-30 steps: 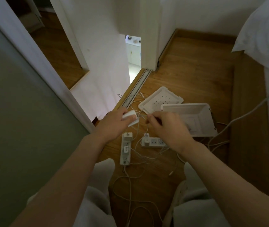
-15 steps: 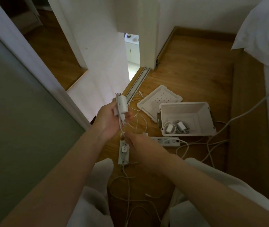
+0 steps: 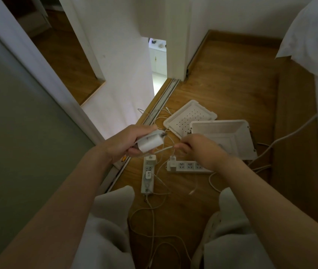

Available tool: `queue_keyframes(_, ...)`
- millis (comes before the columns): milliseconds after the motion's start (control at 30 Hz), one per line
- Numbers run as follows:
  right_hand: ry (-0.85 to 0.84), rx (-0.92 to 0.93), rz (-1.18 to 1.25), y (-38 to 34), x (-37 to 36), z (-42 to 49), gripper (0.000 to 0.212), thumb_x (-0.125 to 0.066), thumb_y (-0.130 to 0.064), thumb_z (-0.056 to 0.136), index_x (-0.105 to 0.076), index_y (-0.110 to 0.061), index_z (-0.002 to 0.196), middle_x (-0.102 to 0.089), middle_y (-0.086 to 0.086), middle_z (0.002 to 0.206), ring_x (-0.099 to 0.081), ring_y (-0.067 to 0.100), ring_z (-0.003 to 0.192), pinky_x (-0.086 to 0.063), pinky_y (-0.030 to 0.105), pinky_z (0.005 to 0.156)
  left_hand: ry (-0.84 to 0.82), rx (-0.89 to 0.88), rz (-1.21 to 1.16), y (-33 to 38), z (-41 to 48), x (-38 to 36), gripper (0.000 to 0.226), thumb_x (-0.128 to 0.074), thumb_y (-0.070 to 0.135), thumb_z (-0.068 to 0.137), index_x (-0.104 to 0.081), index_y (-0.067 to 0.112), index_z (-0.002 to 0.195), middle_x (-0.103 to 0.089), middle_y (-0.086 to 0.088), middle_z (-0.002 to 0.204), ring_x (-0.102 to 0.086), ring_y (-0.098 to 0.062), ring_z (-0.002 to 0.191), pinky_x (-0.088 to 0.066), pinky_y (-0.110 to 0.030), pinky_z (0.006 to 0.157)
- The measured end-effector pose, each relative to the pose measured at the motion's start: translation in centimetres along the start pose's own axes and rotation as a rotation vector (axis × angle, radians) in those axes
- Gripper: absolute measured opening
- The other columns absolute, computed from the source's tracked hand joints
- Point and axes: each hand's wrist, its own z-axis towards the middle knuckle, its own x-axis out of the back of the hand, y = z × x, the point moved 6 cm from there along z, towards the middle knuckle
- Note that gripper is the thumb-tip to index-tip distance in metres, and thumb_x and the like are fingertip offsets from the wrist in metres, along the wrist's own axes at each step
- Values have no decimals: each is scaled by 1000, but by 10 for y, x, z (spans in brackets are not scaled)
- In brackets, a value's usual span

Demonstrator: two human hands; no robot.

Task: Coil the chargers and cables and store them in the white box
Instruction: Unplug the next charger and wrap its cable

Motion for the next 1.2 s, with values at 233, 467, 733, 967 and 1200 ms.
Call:
queue_keyframes(233,261,90,-192,-28,29,-9,34,-41,-45,93,-60,-17,85,-52,-3,81,-47,11,77,-41,25,68,199,111,395,-24,10,15,37,-48,42,93,-60,9,104,-60,-14,103,-62,-28,93,-52,-38,80)
queue_keyframes(467,319,139,-123,-53,17,-25,29,-36,-32,99,-61,-17,95,-56,-3,89,-50,11,82,-42,23,72,370,33,572,-20,15,17,24,-39,45,96,-46,22,93,-56,1,83,-55,-16,69,-46,-28,59)
queue_keyframes(733,183,39,70,-65,-25,-18,30,-29,-25,102,-48,-18,124,-59,-1,101,-55,12,81,-42,21,65,634,37,218,-14,20,18,25,-32,41,99,-33,18,108,-51,-4,97,-56,-12,72,-43,-14,47)
queue_keyframes(967,111,-25,388,-66,-41,-12,13,-38,-17,99,-51,-16,98,-51,-7,77,-47,1,62,-36,7,50,656,79,-169,-15,23,5,42,-25,46,99,-39,13,120,-63,-3,80,-62,-8,58,-44,-10,40)
queue_keyframes(1200,56,-22,394,-62,-40,-7,25,-41,-14,98,-52,-18,76,-52,-7,71,-46,0,62,-35,10,54,397,-13,-1103,-12,24,-13,38,-35,40,99,-51,7,106,-56,-11,82,-56,-16,69,-54,-26,57)
